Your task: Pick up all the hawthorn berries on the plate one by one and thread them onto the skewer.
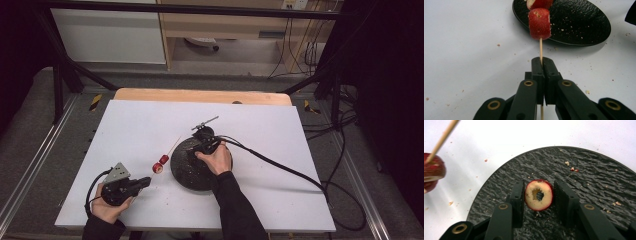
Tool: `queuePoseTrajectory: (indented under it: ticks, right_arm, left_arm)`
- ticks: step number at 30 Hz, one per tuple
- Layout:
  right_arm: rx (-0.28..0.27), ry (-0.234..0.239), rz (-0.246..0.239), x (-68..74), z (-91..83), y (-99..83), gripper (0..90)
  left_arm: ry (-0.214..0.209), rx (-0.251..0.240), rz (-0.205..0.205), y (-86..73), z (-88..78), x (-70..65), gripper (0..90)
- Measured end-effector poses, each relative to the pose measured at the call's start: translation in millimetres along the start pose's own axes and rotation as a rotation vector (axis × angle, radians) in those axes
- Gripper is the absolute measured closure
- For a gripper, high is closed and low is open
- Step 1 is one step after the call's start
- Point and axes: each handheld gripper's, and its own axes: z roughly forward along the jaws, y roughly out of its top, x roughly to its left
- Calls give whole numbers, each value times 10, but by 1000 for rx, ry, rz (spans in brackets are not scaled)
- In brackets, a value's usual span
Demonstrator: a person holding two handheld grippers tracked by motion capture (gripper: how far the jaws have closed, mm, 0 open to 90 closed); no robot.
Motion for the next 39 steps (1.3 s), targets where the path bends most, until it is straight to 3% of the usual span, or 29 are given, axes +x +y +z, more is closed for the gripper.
queuePoseTrajectory:
  ticks: [12,23,39]
  right_arm:
    - [-72,37,29,-7,-186,-115,629]
    - [-204,89,56,2,-359,-325,629]
    - [-453,154,165,-31,-505,-705,629]
  left_arm:
    - [-6,6,5,5,15,-22,881]
    - [-12,7,12,11,37,-56,881]
    - [-23,-1,16,26,70,-126,881]
